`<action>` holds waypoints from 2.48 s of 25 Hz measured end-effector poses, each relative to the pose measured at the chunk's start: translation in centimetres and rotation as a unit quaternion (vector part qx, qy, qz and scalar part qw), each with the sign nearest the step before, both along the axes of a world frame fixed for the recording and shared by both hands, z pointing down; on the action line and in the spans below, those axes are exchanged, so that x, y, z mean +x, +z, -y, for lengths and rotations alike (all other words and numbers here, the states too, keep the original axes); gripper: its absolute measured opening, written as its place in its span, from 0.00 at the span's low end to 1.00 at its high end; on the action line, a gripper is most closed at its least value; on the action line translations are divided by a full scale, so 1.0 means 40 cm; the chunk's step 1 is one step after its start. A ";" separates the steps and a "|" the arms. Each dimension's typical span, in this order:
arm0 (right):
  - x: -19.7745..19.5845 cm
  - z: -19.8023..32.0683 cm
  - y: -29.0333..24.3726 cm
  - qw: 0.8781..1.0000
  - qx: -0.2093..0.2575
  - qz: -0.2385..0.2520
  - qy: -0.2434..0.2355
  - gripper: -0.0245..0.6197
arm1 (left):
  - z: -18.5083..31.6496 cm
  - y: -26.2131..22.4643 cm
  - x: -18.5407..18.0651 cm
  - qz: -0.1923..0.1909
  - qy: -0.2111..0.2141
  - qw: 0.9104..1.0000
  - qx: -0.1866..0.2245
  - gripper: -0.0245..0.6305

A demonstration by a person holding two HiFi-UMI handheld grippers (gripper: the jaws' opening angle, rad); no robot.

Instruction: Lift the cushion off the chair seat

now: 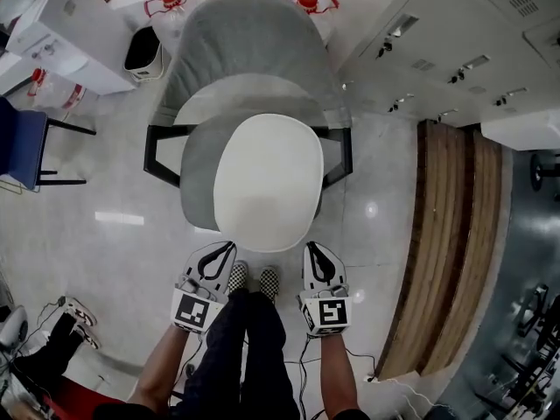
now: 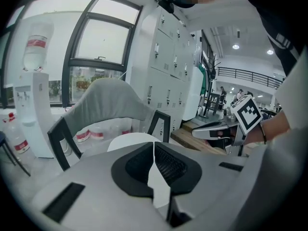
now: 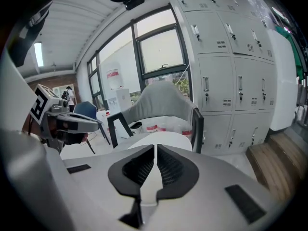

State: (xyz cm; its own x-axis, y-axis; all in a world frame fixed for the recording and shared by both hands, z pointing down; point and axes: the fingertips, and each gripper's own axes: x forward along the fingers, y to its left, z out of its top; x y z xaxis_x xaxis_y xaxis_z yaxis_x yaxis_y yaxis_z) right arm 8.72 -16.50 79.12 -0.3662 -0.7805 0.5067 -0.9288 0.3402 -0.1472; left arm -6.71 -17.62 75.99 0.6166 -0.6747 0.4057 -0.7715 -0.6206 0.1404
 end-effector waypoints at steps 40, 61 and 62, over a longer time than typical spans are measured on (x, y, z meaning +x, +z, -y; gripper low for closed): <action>0.048 -0.004 0.453 0.984 -0.139 0.109 0.038 0.32 | 0.037 0.204 0.003 0.021 -0.019 0.999 -0.030 0.07; 0.010 -0.004 0.507 0.973 -0.159 0.163 0.032 0.33 | 0.021 0.261 -0.049 0.041 -0.034 0.997 -0.054 0.07; 0.011 -0.003 0.506 0.974 -0.157 0.161 0.032 0.33 | 0.019 0.263 -0.054 0.043 -0.035 0.997 -0.055 0.07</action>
State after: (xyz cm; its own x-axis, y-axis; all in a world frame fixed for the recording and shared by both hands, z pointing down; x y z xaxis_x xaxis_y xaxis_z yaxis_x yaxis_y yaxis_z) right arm 9.16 -16.37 99.34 -0.5005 -0.6326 0.5911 -0.8355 0.1741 -0.5212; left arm -8.88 -18.37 86.53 0.5293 -0.6624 0.5301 -0.8242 -0.5498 0.1360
